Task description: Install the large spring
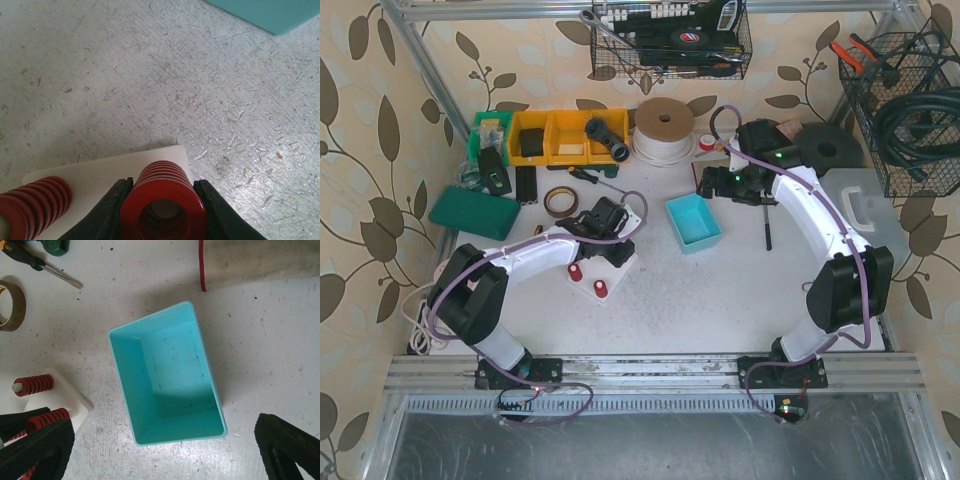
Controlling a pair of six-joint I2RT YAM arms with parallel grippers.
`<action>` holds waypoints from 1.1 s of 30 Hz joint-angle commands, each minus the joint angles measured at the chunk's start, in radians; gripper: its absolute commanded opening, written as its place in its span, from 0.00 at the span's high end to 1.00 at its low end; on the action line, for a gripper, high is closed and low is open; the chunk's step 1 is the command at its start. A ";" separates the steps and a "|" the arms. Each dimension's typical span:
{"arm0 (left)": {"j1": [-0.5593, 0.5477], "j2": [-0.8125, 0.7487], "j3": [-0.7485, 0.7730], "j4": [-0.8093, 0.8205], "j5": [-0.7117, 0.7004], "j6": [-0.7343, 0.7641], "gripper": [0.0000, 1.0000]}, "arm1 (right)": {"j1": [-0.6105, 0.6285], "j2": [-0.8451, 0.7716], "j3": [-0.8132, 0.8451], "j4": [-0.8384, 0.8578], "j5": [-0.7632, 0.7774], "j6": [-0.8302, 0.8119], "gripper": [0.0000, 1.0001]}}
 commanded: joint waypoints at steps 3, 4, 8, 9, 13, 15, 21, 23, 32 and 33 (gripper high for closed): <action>-0.006 -0.009 0.007 0.049 -0.003 0.006 0.56 | -0.004 0.005 0.013 -0.004 0.001 -0.016 0.02; -0.006 -0.013 0.009 0.042 -0.005 0.005 0.53 | -0.004 0.004 0.013 -0.003 0.002 -0.016 0.02; -0.006 -0.032 0.028 0.014 -0.011 0.003 0.30 | -0.004 -0.004 0.016 -0.004 0.007 -0.018 0.02; -0.006 -0.038 0.034 0.008 -0.009 0.001 0.28 | -0.004 -0.009 0.017 -0.004 0.011 -0.020 0.02; -0.006 -0.069 0.071 -0.017 -0.015 -0.017 0.24 | -0.003 -0.032 0.030 -0.011 0.041 -0.033 0.02; -0.007 -0.092 0.100 -0.032 -0.018 -0.035 0.22 | -0.004 -0.057 0.033 -0.011 0.071 -0.042 0.02; -0.006 -0.202 0.197 -0.109 -0.073 -0.110 0.20 | -0.004 -0.140 0.009 0.043 0.190 -0.056 0.01; -0.006 -0.237 0.204 -0.135 -0.123 -0.140 0.19 | -0.004 -0.186 -0.020 0.089 0.230 -0.058 0.01; -0.003 -0.428 0.011 0.038 -0.335 -0.120 0.17 | -0.003 -0.372 -0.252 0.375 0.466 -0.131 0.00; -0.004 -0.445 -0.024 0.074 -0.349 -0.105 0.17 | -0.003 -0.395 -0.296 0.420 0.470 -0.149 0.00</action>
